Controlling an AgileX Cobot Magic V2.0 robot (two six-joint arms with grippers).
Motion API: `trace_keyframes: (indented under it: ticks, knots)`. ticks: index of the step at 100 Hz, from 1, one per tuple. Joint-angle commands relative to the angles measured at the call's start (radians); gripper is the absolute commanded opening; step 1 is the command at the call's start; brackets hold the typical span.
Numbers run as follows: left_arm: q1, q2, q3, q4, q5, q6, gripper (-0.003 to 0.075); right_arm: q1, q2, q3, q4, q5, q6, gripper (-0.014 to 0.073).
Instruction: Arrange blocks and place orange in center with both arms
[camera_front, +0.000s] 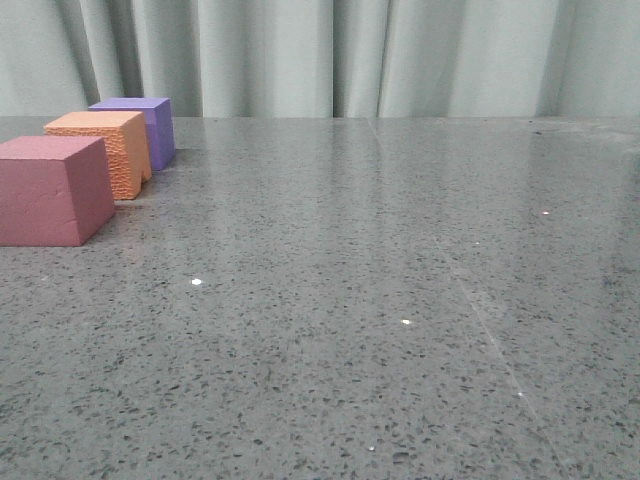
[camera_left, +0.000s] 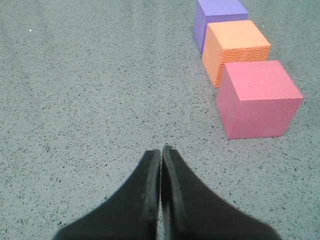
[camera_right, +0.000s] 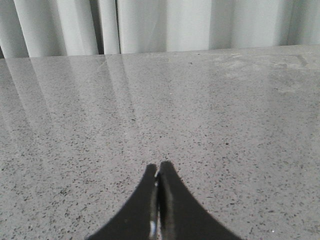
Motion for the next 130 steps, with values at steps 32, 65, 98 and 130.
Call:
trace_keyframes:
  ticks: [32,65,98,130]
  knots:
    - [0.0,0.006,-0.025,0.029,-0.065,-0.003,-0.0019,-0.004,-0.024,-0.014,0.001,-0.087,-0.007,-0.0068]
    - [0.002,0.006,-0.023,0.031,-0.065,-0.003,-0.0019,-0.004,-0.024,-0.014,0.001,-0.087,-0.007,-0.0068]
    - [0.052,-0.024,0.017,-0.007,-0.132,0.005,-0.0019,-0.004,-0.024,-0.014,0.001,-0.087,-0.007,-0.0068]
    - [0.314,-0.185,0.159,-0.388,-0.431,0.425,-0.0019,-0.004,-0.024,-0.014,0.001,-0.087,-0.007,-0.0068]
